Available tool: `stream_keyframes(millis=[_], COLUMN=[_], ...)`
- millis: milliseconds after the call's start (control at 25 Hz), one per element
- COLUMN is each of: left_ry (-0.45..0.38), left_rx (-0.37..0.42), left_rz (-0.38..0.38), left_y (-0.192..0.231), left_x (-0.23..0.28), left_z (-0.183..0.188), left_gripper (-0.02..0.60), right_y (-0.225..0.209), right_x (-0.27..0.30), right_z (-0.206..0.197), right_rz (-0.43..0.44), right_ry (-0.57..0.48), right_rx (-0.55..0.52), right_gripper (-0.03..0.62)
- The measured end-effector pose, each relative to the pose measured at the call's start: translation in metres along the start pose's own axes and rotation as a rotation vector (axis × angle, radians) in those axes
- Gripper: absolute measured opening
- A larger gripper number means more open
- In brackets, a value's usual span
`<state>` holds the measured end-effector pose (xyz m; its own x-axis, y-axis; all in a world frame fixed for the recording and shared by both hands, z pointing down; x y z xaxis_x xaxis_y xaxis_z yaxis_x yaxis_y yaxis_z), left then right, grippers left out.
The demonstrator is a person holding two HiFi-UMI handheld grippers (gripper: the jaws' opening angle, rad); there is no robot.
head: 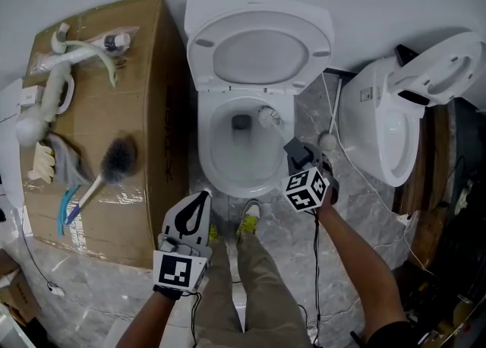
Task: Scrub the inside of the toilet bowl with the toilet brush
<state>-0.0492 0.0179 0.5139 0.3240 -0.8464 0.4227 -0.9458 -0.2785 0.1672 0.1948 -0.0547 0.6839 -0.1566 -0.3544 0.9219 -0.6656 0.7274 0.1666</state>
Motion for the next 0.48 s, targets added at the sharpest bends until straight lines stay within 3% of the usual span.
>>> stream_keyframes(millis=[480], left_ry=[-0.021], left_rx=[0.023], left_rz=[-0.018], left_y=[-0.001], left_x=[0.001], left_z=[0.002], left_gripper=[0.012], right_y=[0.015], right_x=[-0.022], right_z=[-0.032], right_rz=[0.023], right_ry=[0.030], right_rx=[0.042], right_gripper=[0.149])
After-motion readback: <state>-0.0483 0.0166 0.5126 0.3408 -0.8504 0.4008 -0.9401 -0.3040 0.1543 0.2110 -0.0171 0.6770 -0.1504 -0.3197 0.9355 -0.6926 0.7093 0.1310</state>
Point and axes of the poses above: the fingertips, and each gripper's own axes: x forward along the fingers, y to its left, z out of its top, the point moved 1 cm from there along -x, backward along the fingers, and after that the axes turned 11 degrees about z, right-handed, at the moved point
